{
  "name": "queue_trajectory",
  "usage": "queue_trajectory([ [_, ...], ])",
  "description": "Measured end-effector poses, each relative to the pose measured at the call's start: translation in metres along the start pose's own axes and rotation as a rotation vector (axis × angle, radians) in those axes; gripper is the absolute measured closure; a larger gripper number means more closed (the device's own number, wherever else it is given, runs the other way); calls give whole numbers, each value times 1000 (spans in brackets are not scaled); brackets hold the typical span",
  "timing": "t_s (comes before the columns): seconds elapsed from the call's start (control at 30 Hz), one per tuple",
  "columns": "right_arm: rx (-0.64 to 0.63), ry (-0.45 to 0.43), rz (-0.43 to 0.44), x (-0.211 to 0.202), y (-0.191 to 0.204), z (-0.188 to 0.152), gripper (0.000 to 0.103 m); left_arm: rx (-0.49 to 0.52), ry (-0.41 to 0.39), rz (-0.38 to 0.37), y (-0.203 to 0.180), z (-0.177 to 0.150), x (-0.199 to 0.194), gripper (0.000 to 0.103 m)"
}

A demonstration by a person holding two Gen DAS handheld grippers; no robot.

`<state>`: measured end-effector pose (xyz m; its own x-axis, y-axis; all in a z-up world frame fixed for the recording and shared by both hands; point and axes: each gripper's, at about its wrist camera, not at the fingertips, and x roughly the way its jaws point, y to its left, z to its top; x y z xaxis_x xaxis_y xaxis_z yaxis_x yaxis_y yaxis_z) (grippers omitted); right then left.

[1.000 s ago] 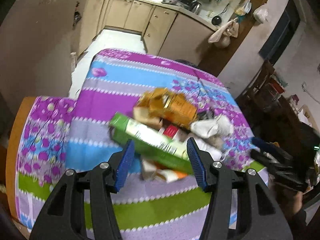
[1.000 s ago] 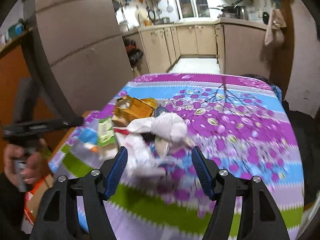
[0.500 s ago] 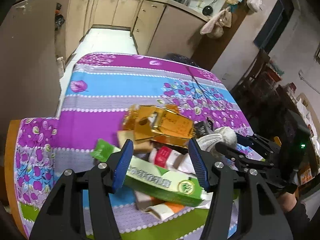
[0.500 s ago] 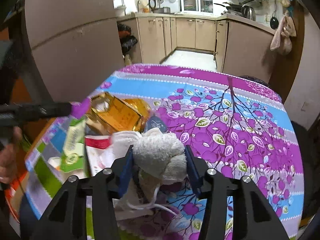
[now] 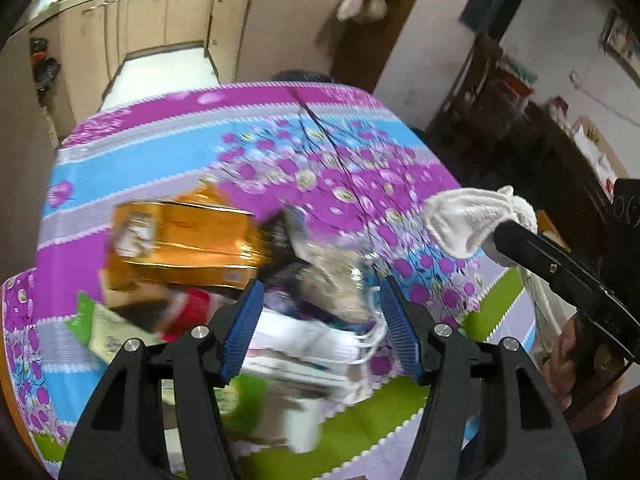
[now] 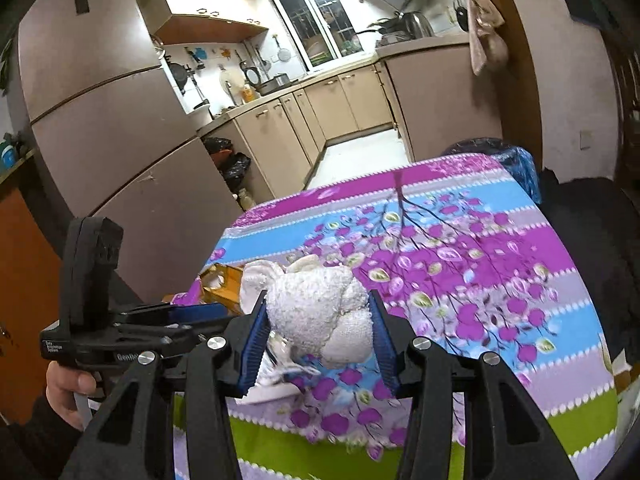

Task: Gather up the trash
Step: 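Grasp the white cloth with the right tool while the left tool grasps the green box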

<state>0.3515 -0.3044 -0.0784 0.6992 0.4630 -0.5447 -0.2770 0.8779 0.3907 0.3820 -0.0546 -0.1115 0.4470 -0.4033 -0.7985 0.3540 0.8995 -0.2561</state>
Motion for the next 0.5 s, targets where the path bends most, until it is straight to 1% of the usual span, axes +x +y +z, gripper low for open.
queue_trajectory([
  [0.1, 24, -5, -6, -7, -10, -4, 54, -27, 14, 12, 2, 2, 3, 45],
  [0.13, 26, -9, -4, -8, -11, -4, 54, -37, 12, 11, 5, 2, 0, 45],
  [0.17, 24, -16, 4, -13, -10, -7, 54, -27, 4, 11, 6, 1, -6, 45],
  [0.2, 18, -22, 9, -18, -11, -8, 54, 15, 4, 18, 4, -3, -11, 45],
  [0.27, 18, -27, 14, -22, -11, -11, 54, 83, 53, 19, 1, -10, -11, 45],
  [0.33, 23, -26, 23, -23, -12, -14, 54, 148, 70, 53, -2, -20, -11, 45],
  [0.37, 27, -26, 28, -24, -12, -16, 54, 150, 55, 67, 2, -25, -15, 45],
  [0.4, 31, -24, 35, -25, -12, -19, 54, 139, 22, 70, 7, -29, -23, 45],
  [0.43, 29, -22, 40, -26, -11, -22, 54, 113, -12, 60, 17, -35, -34, 45],
  [0.5, 24, -15, 43, -28, -10, -28, 54, 9, -83, 22, 40, -47, -54, 45],
])
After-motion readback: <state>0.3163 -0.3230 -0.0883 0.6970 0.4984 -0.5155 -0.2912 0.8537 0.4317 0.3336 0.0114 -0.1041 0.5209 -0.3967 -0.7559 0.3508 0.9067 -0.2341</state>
